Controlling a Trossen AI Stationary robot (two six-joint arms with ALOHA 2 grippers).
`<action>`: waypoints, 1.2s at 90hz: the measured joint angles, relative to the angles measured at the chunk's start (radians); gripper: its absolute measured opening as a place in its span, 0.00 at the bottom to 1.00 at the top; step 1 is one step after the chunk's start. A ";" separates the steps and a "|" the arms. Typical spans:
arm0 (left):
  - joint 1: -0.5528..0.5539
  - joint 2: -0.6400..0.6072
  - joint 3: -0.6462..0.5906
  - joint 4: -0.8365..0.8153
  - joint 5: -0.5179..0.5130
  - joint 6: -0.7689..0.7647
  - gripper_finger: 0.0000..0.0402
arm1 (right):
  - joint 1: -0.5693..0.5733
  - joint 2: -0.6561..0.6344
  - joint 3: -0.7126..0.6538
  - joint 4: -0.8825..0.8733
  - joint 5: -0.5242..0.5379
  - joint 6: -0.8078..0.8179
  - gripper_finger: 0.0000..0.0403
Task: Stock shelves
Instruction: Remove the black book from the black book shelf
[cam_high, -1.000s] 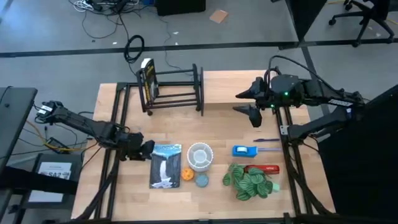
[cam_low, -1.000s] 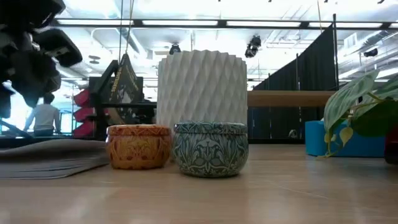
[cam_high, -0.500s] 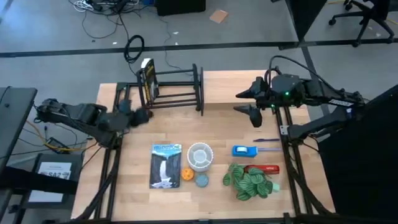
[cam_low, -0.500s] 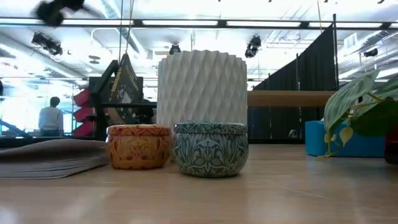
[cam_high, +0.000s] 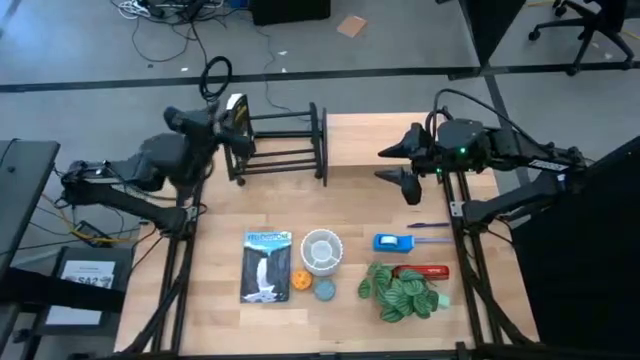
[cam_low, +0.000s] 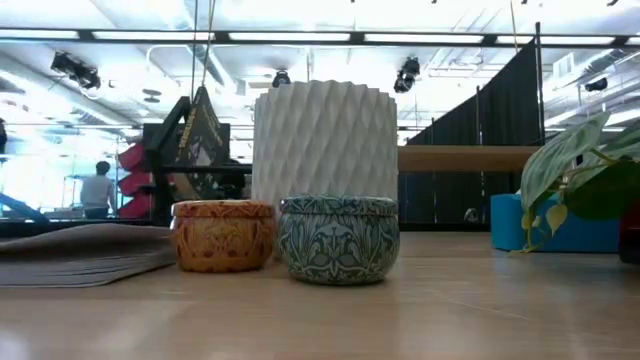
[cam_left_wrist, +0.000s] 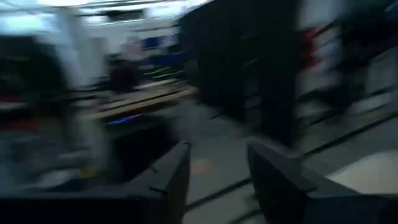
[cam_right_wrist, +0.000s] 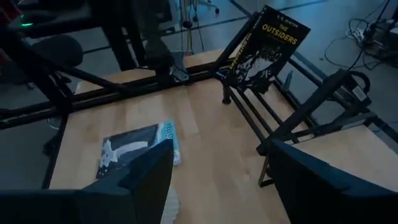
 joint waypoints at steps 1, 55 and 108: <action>0.008 0.004 0.002 -0.012 -0.003 -0.014 0.45 | 0.001 0.000 0.000 0.000 0.000 0.003 0.57; 0.518 0.269 0.005 -0.608 0.517 -0.912 0.65 | 0.008 0.000 0.000 0.000 0.000 0.077 0.57; 0.625 0.290 0.061 -0.527 0.774 -0.858 0.50 | 0.023 0.000 0.000 0.003 0.034 0.083 0.57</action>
